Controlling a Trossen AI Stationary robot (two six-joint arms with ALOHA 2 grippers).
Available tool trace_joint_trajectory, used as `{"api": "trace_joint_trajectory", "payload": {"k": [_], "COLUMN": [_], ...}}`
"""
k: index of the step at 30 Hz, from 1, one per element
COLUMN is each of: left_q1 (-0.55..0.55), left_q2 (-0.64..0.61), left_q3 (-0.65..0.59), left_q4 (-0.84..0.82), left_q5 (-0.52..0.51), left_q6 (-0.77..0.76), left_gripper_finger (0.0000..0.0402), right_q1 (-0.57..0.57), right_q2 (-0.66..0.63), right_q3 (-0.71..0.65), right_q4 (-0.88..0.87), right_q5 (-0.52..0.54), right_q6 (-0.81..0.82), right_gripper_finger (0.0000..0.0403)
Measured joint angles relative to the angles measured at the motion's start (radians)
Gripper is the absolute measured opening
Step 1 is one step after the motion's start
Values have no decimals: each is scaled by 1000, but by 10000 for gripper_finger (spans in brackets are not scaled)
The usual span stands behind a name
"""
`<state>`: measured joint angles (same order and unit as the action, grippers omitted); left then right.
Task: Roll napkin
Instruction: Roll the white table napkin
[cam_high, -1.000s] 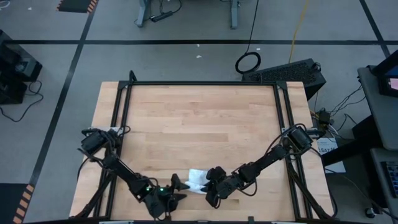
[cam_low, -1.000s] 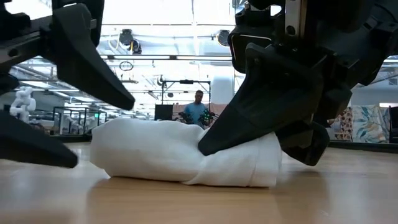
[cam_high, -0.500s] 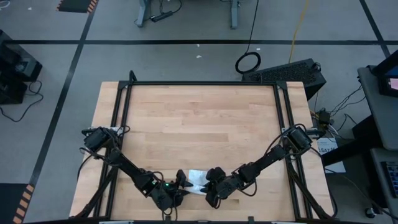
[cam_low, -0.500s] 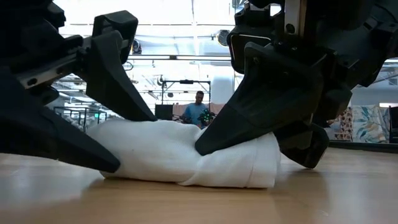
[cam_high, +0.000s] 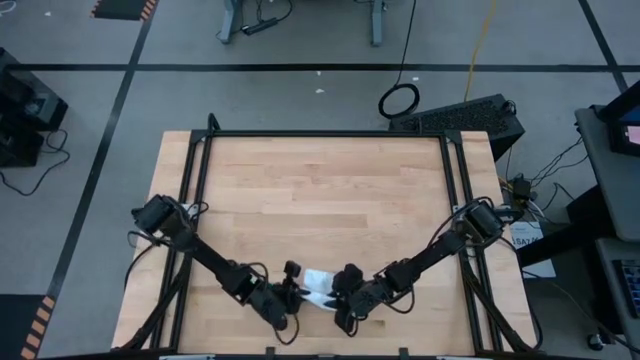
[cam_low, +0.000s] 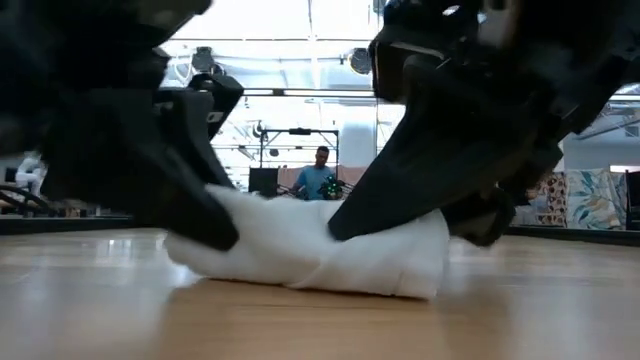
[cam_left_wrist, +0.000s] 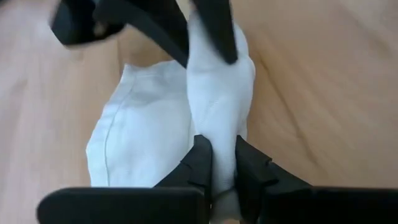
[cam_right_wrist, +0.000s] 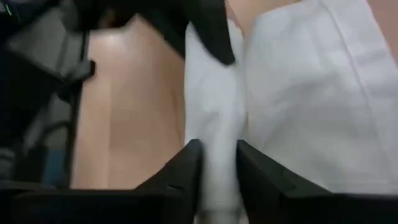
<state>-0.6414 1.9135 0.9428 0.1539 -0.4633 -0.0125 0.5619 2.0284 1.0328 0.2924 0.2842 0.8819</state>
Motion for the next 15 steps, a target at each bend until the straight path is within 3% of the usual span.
{"api": "trace_joint_trajectory", "payload": {"k": [7,11,15], "left_q1": [72,112,150], "left_q2": [-79,-80,-80], "left_q3": [-1,-1,-1], "left_q4": [-84,-99,-107], "left_q5": [238,317,380], "left_q6": [-187,-284,-376], "left_gripper_finger": [38,39,41], "right_q1": [69,131,194], "right_q2": [-96,-104,-50], "right_q3": [-2,-2,0], "right_q4": [-177,-168,-30], "right_q5": [30,180,327], "right_q6": [-215,-349,-519], "right_gripper_finger": [142,157,189]}}
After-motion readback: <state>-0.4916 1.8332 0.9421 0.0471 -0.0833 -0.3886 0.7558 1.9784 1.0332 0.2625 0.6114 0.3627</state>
